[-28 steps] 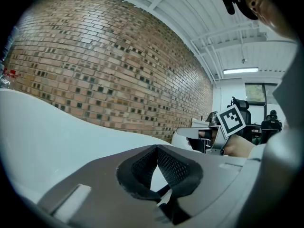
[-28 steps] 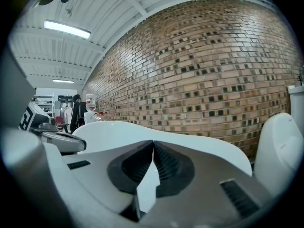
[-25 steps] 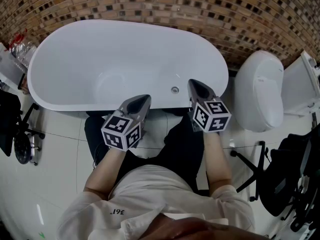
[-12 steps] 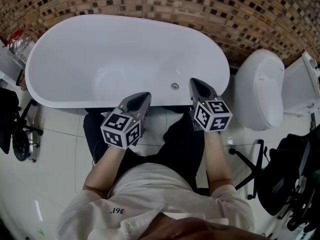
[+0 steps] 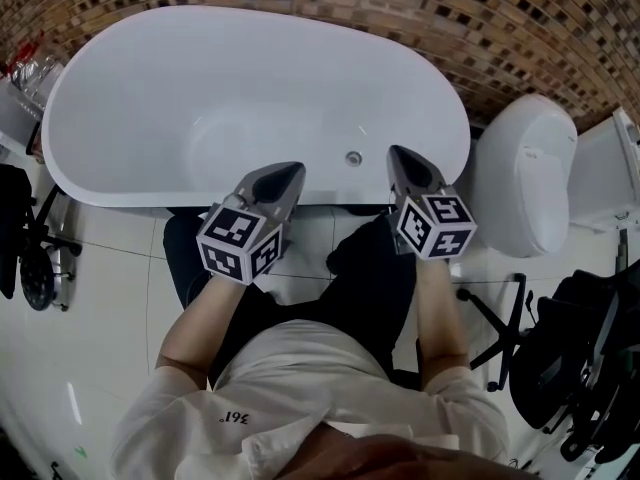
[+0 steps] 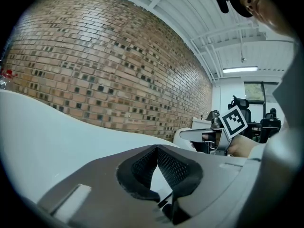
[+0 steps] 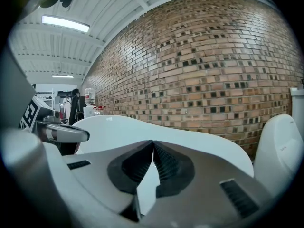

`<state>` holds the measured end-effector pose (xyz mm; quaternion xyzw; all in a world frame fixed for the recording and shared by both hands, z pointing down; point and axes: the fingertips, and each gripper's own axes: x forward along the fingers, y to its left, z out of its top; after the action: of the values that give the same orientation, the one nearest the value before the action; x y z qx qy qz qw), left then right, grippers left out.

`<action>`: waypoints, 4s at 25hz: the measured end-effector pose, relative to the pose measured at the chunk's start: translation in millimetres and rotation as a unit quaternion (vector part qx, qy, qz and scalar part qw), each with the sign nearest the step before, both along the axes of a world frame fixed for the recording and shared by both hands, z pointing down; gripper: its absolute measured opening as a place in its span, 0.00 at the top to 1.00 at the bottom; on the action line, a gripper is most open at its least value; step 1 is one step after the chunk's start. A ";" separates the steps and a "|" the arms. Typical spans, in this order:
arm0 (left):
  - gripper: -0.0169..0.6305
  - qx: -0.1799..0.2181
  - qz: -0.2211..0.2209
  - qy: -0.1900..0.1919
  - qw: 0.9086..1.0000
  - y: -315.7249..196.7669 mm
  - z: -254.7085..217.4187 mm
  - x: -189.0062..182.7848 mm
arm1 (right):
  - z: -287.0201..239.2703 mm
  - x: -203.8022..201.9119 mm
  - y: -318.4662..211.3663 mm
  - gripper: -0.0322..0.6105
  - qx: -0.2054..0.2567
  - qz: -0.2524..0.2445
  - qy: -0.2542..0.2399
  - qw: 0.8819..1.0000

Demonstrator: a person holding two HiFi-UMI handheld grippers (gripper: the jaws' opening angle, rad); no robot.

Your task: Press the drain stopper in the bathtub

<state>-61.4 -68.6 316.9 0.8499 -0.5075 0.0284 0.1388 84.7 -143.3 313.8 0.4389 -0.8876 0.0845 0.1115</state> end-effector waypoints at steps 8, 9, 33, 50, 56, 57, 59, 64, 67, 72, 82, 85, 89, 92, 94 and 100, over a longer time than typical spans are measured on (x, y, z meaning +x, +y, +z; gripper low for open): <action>0.96 0.008 0.012 -0.003 1.000 -25.0 -1.2 1.0 | -11.9 -10.4 -25.2 0.93 0.016 -0.010 0.022 1.000; 0.96 0.009 0.014 -0.005 1.000 -27.9 -2.4 2.4 | -13.5 -12.3 -28.9 0.93 0.018 -0.012 0.024 0.999; 0.96 -0.014 0.007 -0.005 1.000 -82.5 21.9 -21.8 | 3.4 -76.5 -104.9 0.93 0.015 -0.058 0.067 0.996; 0.96 -0.045 0.015 -0.007 0.999 -113.7 48.9 -14.0 | 28.7 -87.9 -148.8 0.93 0.005 -0.069 0.097 0.993; 0.96 -0.057 0.021 -0.009 0.998 -123.9 59.1 -7.7 | 44.8 -89.3 -160.7 0.93 -0.008 -0.071 0.103 0.992; 0.96 -0.058 0.022 -0.009 0.998 -125.7 60.8 -6.4 | 47.2 -89.4 -163.2 0.93 -0.010 -0.071 0.104 0.992; 0.96 -0.062 0.025 -0.009 0.998 -128.8 64.5 -4.4 | 52.0 -90.1 -168.2 0.93 -0.014 -0.070 0.104 0.992; 0.96 -0.073 0.029 -0.010 0.997 -135.1 76.0 -1.6 | 68.2 -94.0 -180.2 0.93 -0.026 -0.069 0.108 0.991; 0.96 -0.081 0.028 -0.010 0.996 -140.1 83.1 -1.7 | 80.2 -95.8 -188.3 0.93 -0.036 -0.068 0.111 0.991; 0.96 -0.092 0.026 -0.013 0.995 -147.3 95.0 -4.9 | 103.6 -102.6 -197.9 0.93 -0.052 -0.071 0.121 0.989; 0.96 -0.119 0.024 -0.025 0.992 -158.9 125.6 -6.6 | 166.1 -109.9 -224.2 0.93 -0.092 -0.062 0.155 0.982; 0.96 -0.128 0.021 -0.029 0.991 -163.2 134.3 -9.5 | 186.1 -106.8 -231.2 0.93 -0.108 -0.053 0.165 0.979; 0.96 -0.138 0.018 -0.033 0.990 -169.5 145.9 -11.8 | 210.3 -106.3 -239.4 0.93 -0.124 -0.050 0.174 0.976; 0.96 -0.144 0.016 -0.038 0.989 -174.0 153.2 -11.1 | 228.0 -103.6 -244.7 0.93 -0.133 -0.049 0.186 0.972; 0.96 -0.149 0.017 -0.040 0.988 -176.8 157.4 -9.2 | 239.0 -100.8 -248.5 0.93 -0.140 -0.050 0.196 0.969; 0.96 -0.168 0.023 -0.043 0.985 -189.0 175.6 -4.9 | 274.8 -94.1 -260.6 0.93 -0.164 -0.048 0.219 0.961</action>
<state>-66.3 -257.5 492.4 0.8242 -0.4810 0.1529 0.2568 -9.4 -403.8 588.6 0.3796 -0.8352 0.1253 0.3777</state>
